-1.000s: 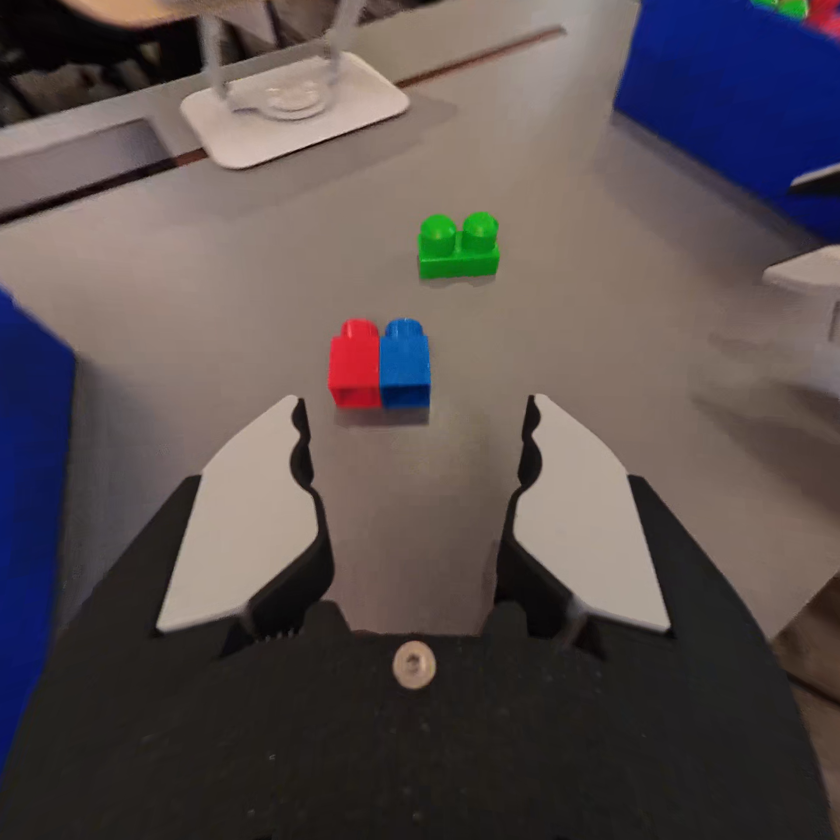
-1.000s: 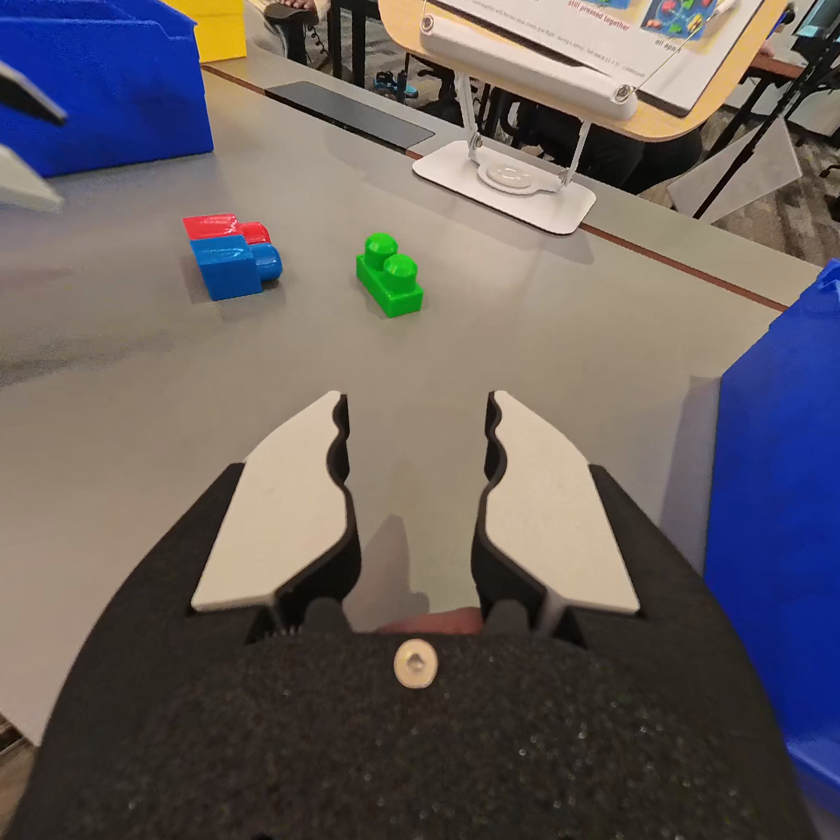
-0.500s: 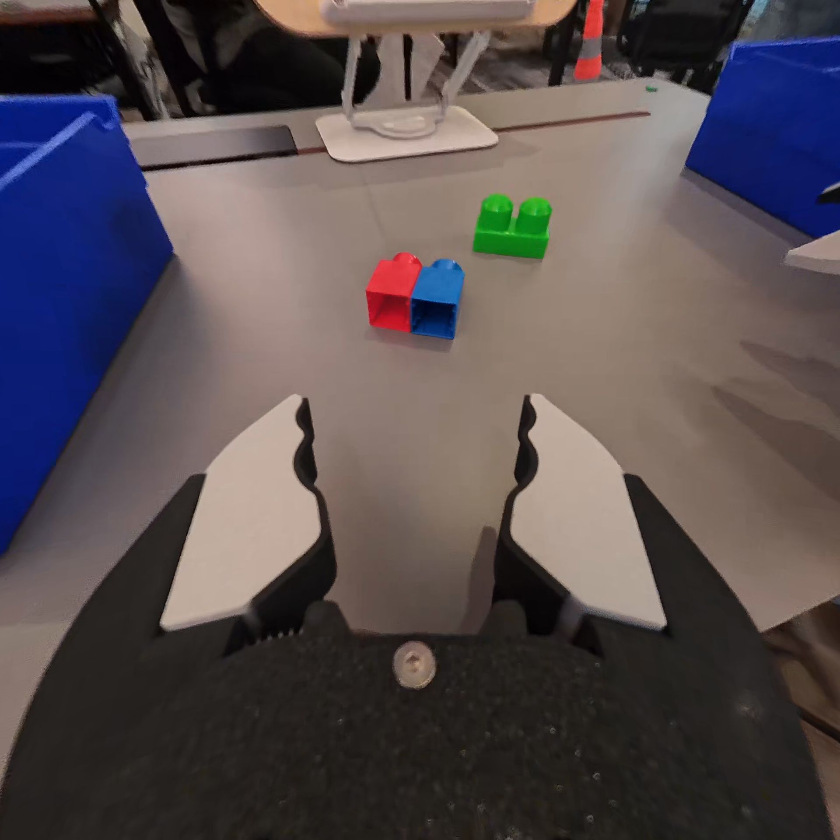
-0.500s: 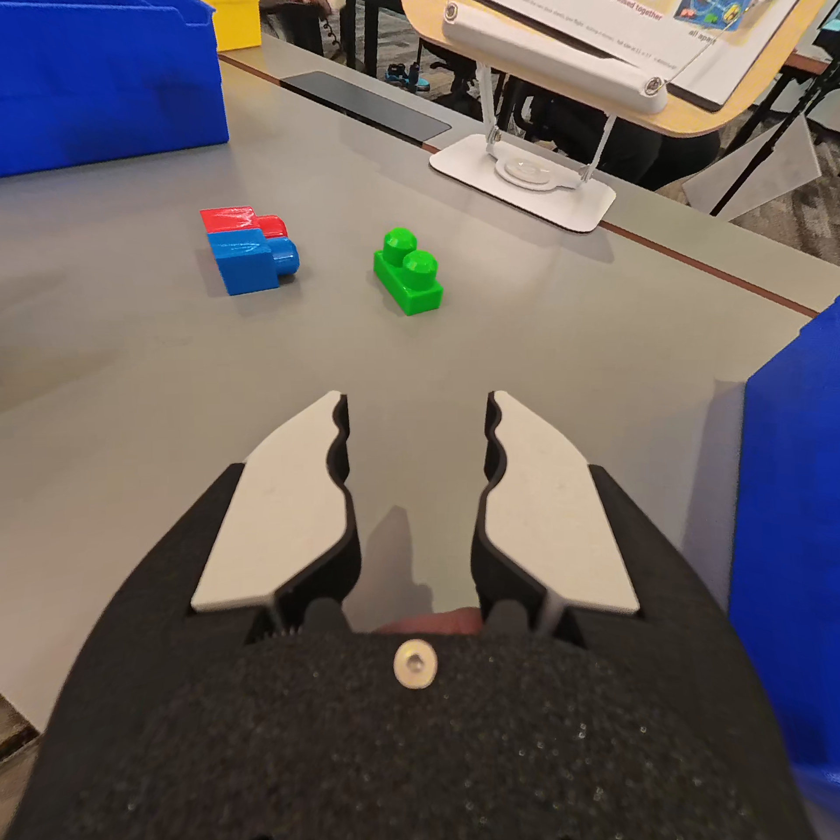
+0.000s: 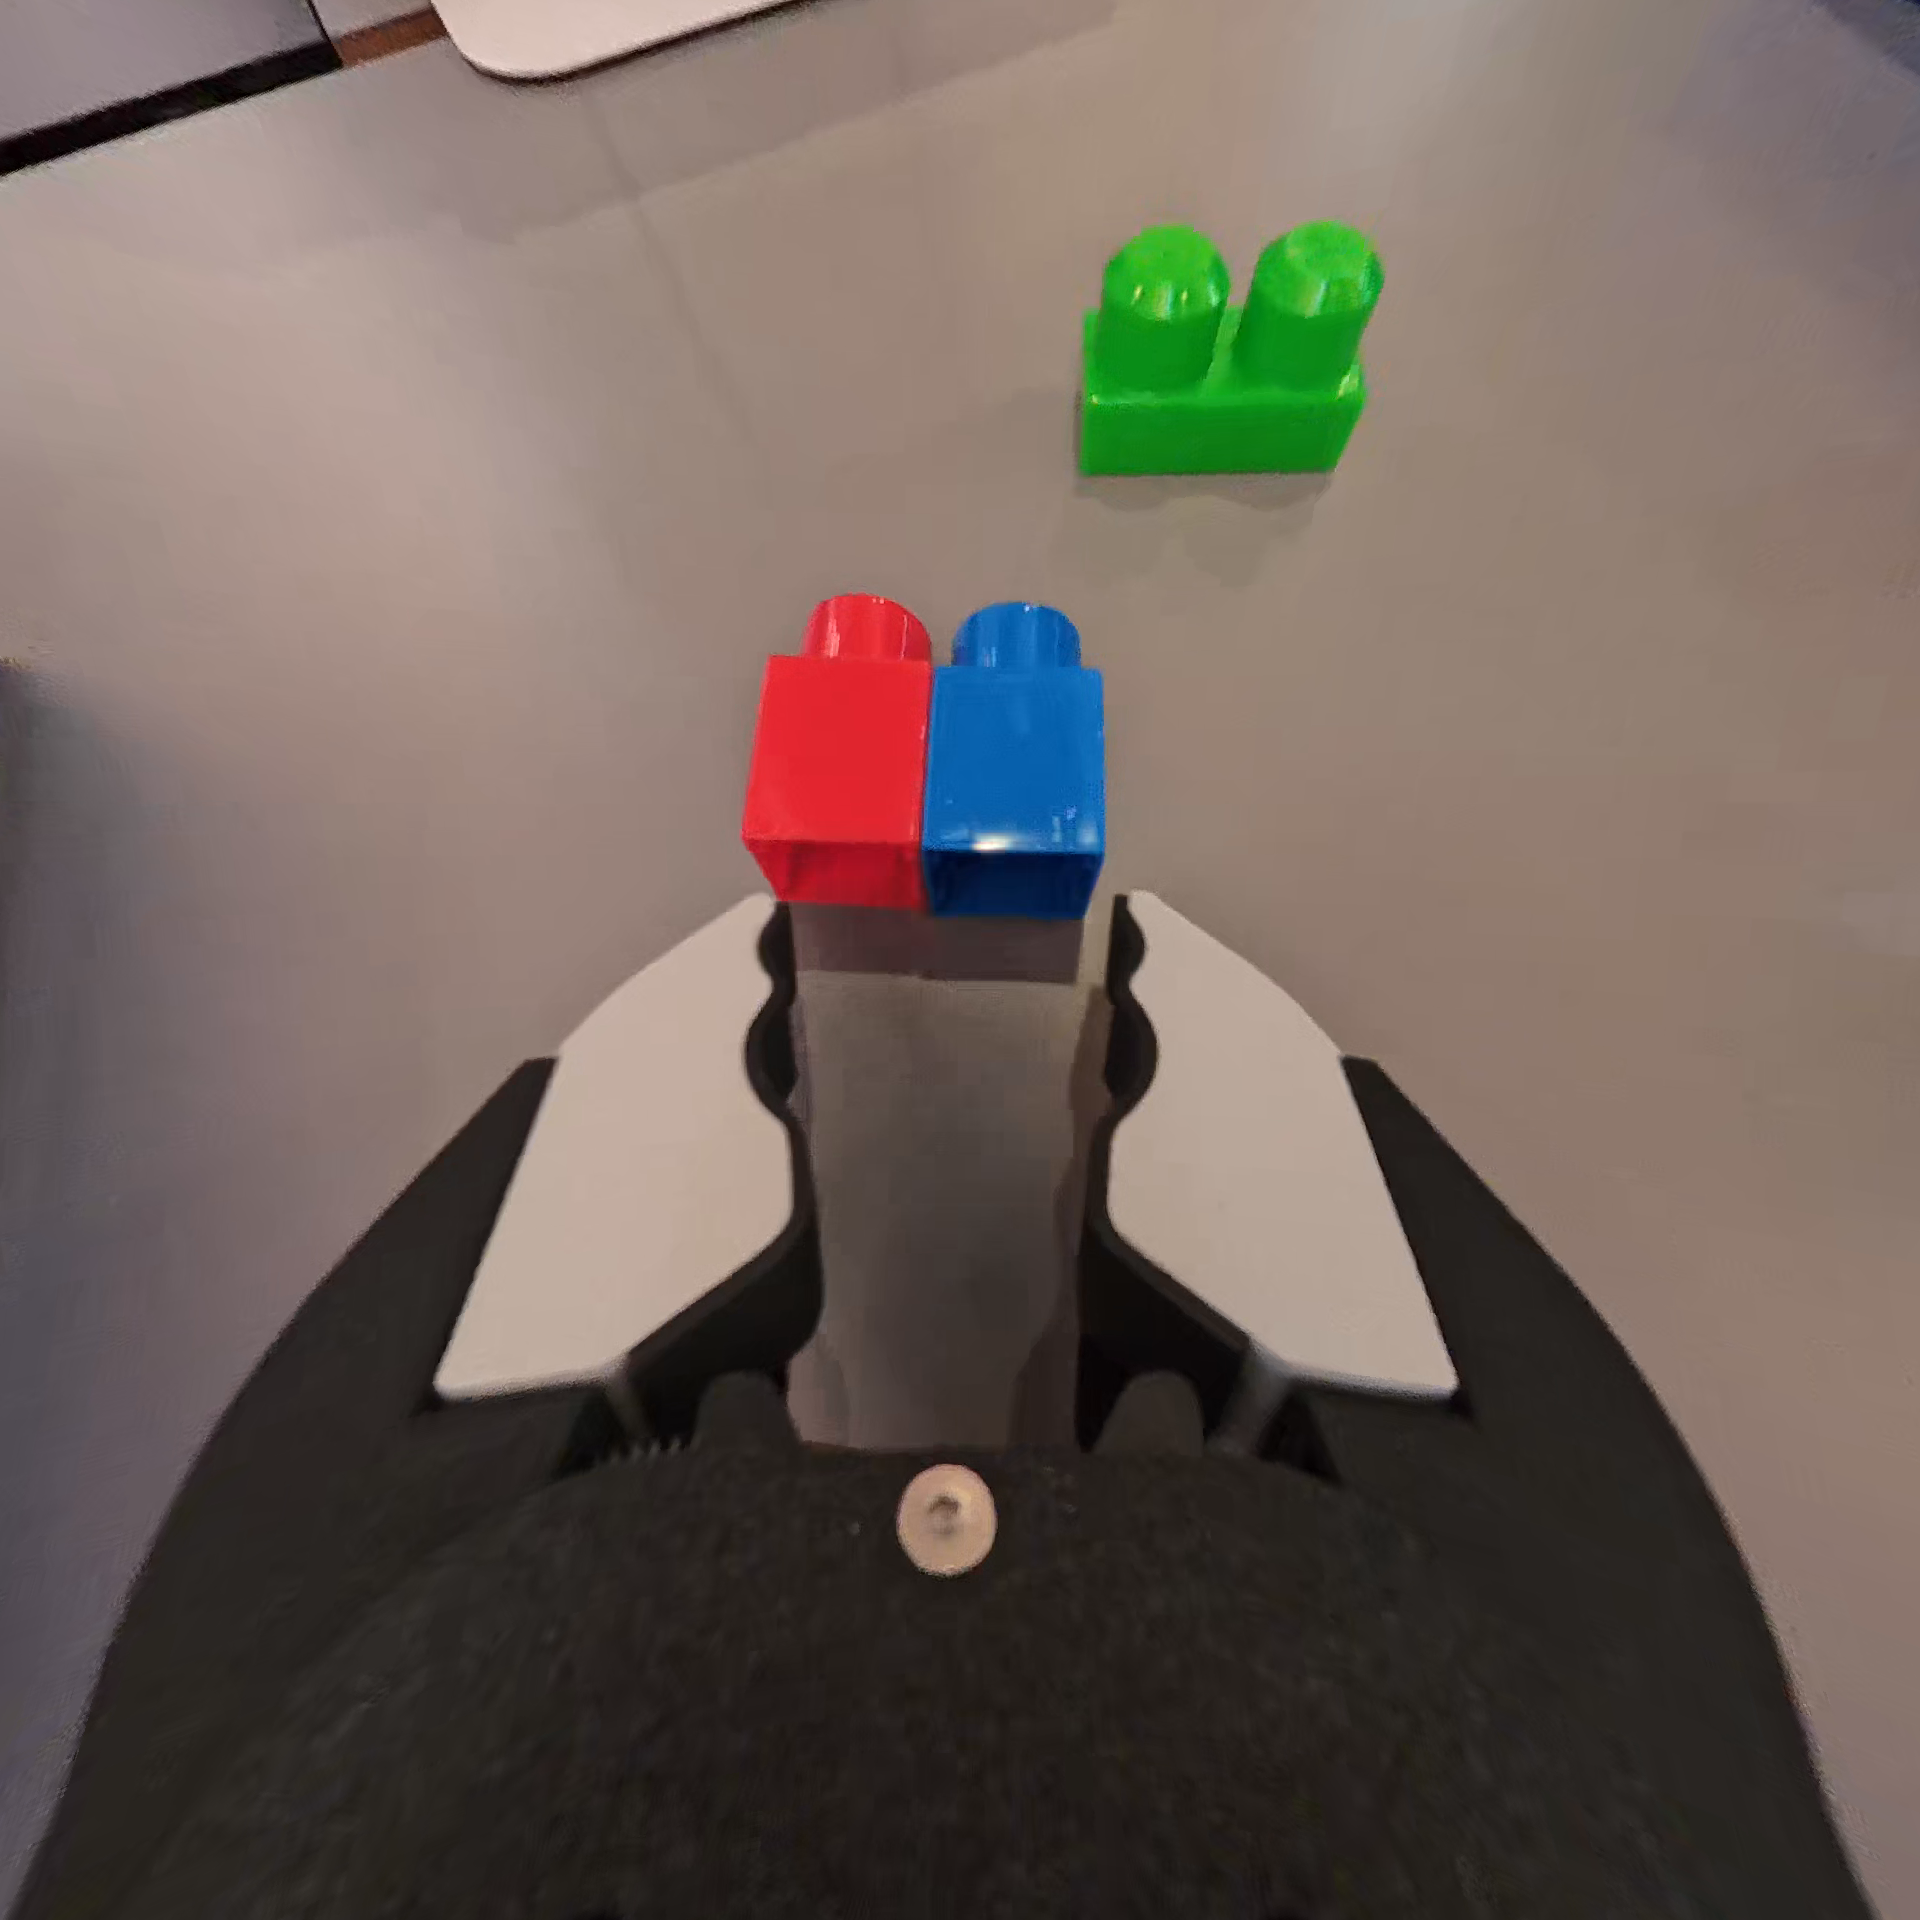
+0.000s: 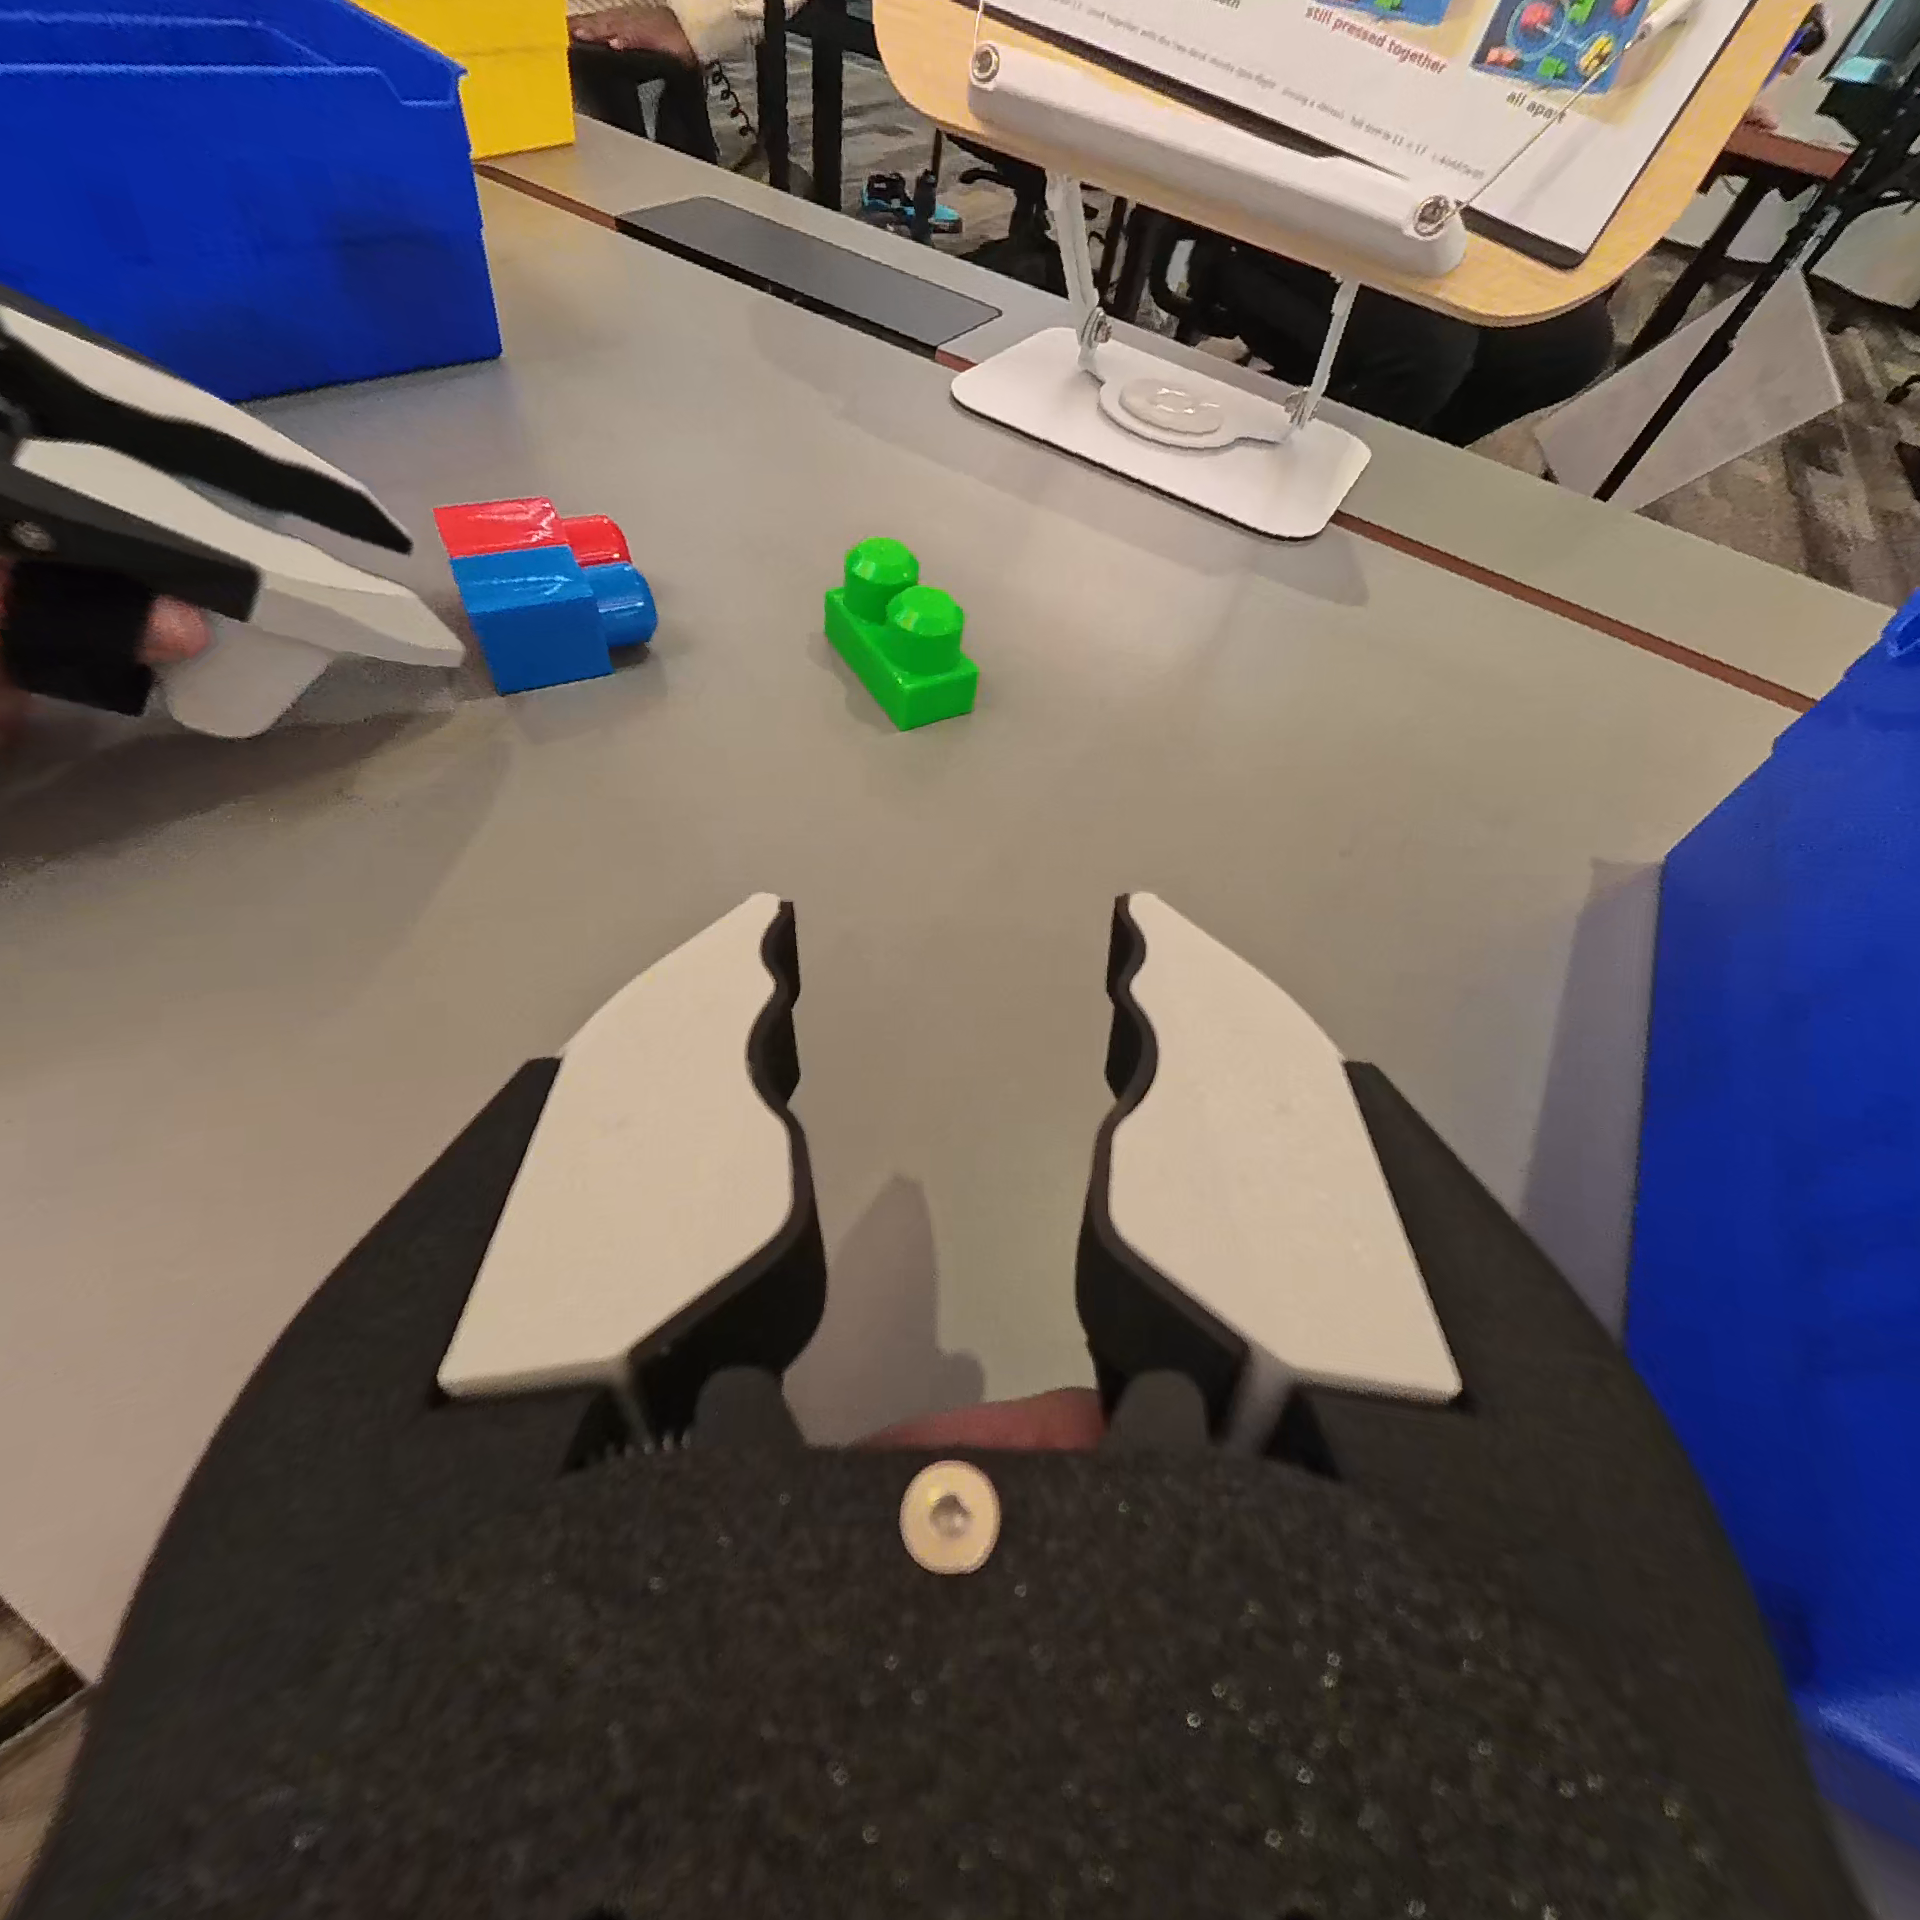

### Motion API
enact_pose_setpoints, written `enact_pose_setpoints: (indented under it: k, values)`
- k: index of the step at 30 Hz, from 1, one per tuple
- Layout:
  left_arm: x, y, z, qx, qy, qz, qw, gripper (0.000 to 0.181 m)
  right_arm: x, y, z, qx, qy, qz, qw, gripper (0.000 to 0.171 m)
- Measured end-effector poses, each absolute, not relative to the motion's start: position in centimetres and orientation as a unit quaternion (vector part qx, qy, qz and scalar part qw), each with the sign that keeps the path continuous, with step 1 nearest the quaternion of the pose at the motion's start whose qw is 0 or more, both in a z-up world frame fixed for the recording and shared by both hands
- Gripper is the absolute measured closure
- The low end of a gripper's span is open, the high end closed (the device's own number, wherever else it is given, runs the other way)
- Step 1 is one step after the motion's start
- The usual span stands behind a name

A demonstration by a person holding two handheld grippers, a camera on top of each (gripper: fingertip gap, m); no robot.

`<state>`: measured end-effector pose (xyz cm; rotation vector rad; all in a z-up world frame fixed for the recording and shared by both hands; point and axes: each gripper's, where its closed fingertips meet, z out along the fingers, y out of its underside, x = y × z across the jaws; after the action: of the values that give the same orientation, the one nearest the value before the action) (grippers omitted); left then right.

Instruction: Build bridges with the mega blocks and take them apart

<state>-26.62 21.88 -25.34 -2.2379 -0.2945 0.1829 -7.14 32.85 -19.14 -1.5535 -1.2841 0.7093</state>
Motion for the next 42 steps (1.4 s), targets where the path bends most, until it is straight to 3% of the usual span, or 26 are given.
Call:
enact_pose_setpoints:
  k: [10,24,42]
  values:
    - [-27.2,22.5,-26.7,-0.915,-0.110,0.066,0.383,0.129,-6.9,33.7,-19.6,-0.645,-0.520,0.293,0.477,0.114]
    - [-28.4,21.9,-26.3,-0.912,-0.082,0.083,0.392,0.145,-6.8,34.1,-19.5,-0.647,-0.518,0.291,0.478,0.115]
    - [-28.3,23.7,-26.9,-0.920,-0.062,0.082,0.379,0.144,-6.7,34.3,-19.6,-0.649,-0.517,0.290,0.477,0.115]
